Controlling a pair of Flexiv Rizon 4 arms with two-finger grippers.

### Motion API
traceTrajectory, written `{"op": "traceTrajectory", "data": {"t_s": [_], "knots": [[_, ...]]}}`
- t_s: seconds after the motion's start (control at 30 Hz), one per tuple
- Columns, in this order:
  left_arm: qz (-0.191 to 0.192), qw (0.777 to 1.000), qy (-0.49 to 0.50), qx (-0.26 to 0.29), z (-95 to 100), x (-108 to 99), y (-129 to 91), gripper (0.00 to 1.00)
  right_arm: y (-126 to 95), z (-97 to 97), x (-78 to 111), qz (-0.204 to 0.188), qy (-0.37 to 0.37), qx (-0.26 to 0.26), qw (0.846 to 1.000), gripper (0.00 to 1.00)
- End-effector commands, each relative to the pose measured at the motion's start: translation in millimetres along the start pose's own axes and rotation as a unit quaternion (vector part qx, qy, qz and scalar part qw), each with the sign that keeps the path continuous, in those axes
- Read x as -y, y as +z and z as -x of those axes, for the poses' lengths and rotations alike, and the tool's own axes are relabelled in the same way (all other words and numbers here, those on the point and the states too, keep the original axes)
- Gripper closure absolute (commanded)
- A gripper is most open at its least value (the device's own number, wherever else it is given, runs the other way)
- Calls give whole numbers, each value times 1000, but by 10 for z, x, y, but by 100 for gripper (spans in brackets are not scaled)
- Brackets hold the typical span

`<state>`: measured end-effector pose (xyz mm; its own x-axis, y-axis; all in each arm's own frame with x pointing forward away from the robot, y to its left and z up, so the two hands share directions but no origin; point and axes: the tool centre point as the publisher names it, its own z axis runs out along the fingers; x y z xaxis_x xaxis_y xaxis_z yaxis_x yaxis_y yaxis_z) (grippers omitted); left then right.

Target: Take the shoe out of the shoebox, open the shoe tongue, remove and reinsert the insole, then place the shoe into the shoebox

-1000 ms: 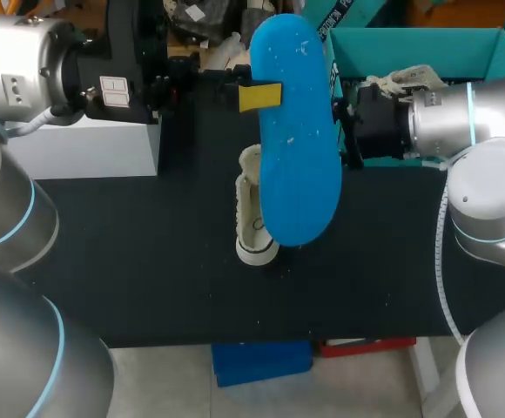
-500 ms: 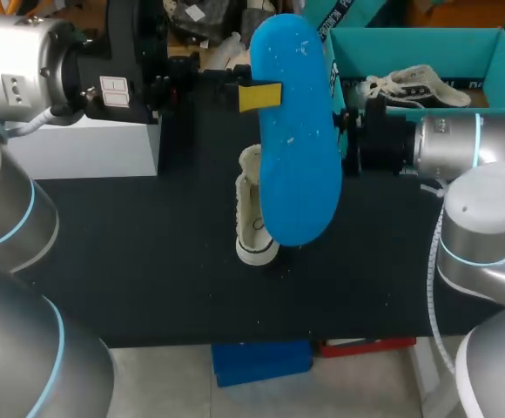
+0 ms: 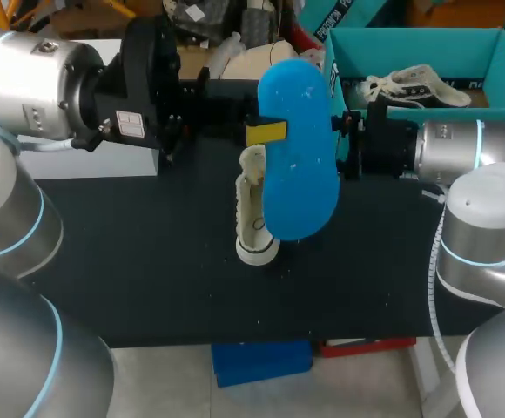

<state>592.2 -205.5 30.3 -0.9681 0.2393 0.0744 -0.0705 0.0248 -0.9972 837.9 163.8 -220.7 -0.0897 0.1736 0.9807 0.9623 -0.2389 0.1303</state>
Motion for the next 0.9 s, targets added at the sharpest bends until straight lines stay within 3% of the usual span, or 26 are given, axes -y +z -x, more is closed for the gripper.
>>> {"op": "traceTrajectory", "data": {"t_s": [0.03,0.17,0.73,0.77,0.8,0.9], "knots": [[-1,999,38,0,72,-407,-42,100,16,0,2,2,0,0,1000,0],[-14,1000,22,2,139,-620,-101,100,16,0,2,2,0,0,1000,0],[-14,1000,22,2,139,-620,-101,100,16,0,2,2,0,0,1000,0],[-24,996,87,-2,67,-478,-40,100,16,0,2,2,0,0,1000,0],[-7,992,128,-1,9,-437,13,100,16,0,2,2,0,0,1000,0],[-4,980,201,5,-77,-482,103,100,16,0,2,2,0,0,1000,0]]}}
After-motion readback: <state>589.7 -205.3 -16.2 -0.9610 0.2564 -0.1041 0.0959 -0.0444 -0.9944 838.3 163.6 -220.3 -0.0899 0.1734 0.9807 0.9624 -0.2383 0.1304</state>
